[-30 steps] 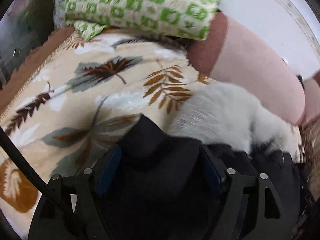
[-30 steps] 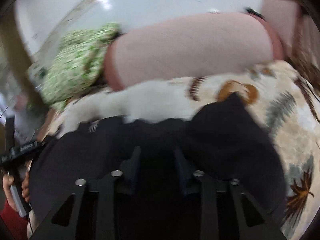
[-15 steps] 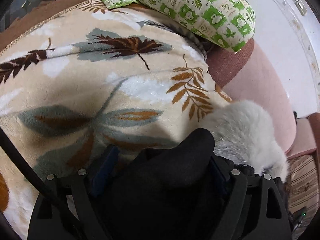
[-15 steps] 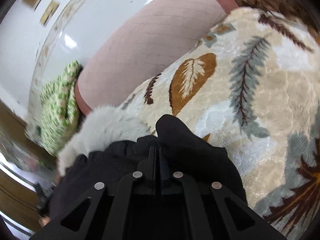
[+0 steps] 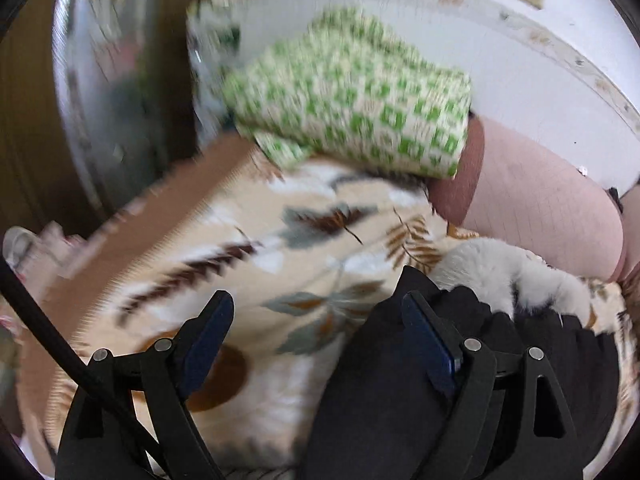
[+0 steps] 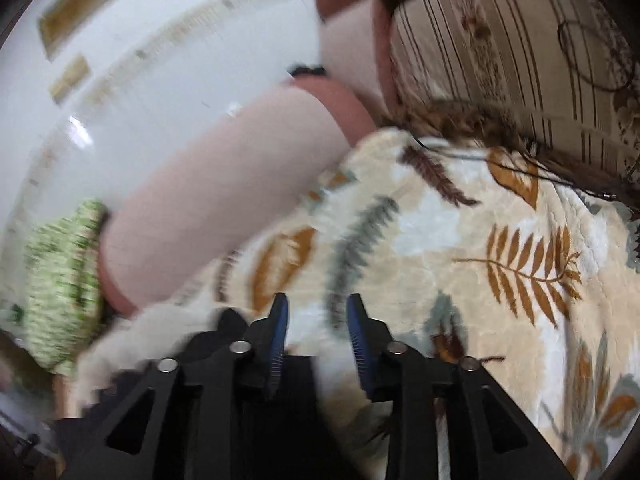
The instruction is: Fold large clothes
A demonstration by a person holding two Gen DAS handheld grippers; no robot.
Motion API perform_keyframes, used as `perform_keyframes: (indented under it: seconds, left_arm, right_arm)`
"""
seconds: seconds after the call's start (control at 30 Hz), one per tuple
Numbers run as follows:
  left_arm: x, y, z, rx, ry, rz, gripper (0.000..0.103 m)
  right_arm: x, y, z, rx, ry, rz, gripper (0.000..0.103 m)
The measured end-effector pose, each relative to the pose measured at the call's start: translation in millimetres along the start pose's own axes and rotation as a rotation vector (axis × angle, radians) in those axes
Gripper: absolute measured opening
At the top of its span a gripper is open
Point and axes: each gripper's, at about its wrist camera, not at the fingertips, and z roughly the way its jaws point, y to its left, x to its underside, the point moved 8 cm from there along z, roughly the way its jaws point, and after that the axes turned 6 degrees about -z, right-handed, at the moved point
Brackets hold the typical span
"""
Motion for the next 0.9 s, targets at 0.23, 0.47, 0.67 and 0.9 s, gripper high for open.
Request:
perform_keyframes:
  seconds: [0.23,0.47,0.67,0.9]
  left_arm:
    - [28,11,-109,-0.080,-0.245,0.060,0.095]
    - [76,13,-177,0.004,-0.334,0.021,0.098]
    - [116,-10,-169,0.077,-0.268,0.122,0.099]
    - [149,-22,-140,0.113,-0.135,0.139,0.099]
  right_arm:
    - [31,76,-88,-0.155,-0.082,-0.137,0.066]
    - [115,105,-143,-0.192,-0.057,-0.372,0.076]
    - [165,90,-153,-0.099,-0.058,-0.501,0.079]
    - [179,77,-131,-0.031,-0.002,-0.499,0.080]
